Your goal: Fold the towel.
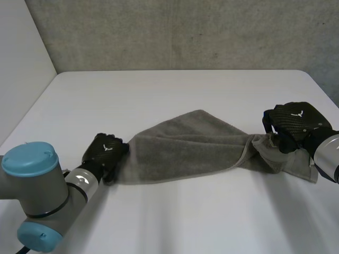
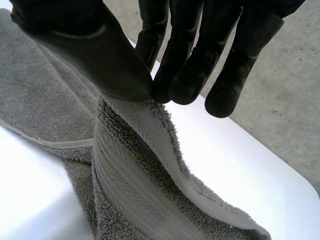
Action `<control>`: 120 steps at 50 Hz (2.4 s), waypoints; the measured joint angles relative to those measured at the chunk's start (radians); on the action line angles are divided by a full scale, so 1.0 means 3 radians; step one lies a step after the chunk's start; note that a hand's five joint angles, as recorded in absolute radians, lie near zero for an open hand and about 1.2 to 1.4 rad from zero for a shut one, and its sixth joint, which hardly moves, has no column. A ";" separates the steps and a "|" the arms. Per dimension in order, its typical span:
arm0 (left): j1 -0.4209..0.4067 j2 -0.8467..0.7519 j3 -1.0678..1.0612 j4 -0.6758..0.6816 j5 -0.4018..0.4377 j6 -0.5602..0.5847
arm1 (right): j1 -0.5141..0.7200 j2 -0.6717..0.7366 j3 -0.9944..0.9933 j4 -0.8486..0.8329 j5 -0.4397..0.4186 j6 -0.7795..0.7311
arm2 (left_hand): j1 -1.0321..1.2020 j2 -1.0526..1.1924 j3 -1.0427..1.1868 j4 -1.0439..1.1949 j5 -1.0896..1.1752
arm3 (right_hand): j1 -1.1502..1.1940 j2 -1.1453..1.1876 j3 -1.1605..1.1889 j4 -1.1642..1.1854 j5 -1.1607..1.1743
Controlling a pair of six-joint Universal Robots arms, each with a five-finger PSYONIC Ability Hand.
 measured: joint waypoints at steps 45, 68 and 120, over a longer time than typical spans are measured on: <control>0.0261 0.2224 0.0434 -0.0696 -0.0027 -0.1391 | -0.0461 -0.0944 -0.1349 0.0974 -0.0076 0.0057 | 0.2340 0.2514 0.2797 0.2714 0.2628 | 0.0000 0.0000 0.0000 0.0000 0.0000; 0.0328 -0.0002 0.2465 -0.1956 -0.0066 -0.1098 | 0.0162 0.0993 -0.2484 0.0863 0.0245 -0.0603 | 0.2342 0.2539 0.2803 0.2714 0.2628 | 0.0000 0.0000 0.0000 0.0000 0.0000; 0.0709 0.0317 -0.0201 -0.0298 0.0711 -0.0017 | -0.0236 0.0376 0.0368 -0.0707 -0.0632 -0.0371 | 0.2343 0.2588 0.2798 0.2714 0.2628 | -0.0001 0.0000 0.0016 0.0000 -0.0001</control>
